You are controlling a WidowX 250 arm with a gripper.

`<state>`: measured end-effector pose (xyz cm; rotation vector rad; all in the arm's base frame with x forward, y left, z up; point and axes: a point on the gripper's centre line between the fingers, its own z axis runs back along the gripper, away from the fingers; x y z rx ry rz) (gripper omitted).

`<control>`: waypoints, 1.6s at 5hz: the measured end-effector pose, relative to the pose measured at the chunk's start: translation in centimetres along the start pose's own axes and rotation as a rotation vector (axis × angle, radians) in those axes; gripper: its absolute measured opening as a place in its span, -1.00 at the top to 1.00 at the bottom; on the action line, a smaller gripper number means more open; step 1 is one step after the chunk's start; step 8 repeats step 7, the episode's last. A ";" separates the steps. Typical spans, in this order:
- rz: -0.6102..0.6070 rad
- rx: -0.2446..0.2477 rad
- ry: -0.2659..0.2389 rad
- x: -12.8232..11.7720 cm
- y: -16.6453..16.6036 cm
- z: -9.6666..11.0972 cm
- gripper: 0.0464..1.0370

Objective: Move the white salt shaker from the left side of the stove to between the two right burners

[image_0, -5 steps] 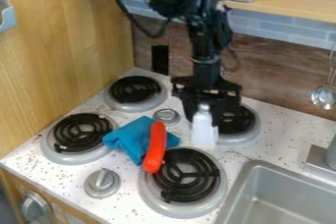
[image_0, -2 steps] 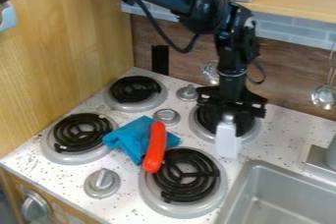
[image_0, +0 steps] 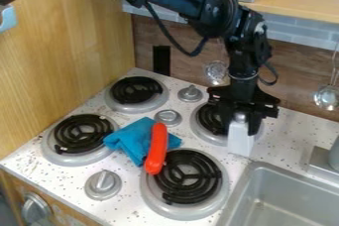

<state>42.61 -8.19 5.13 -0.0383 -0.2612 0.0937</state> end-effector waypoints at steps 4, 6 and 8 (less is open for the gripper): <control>-0.005 0.018 -0.012 -1.5 0.3 -1.8 -0.88; -0.012 -0.047 -0.064 -2.2 0.0 1.4 -0.93; 0.001 -0.087 -0.133 -2.8 1.3 5.7 -0.93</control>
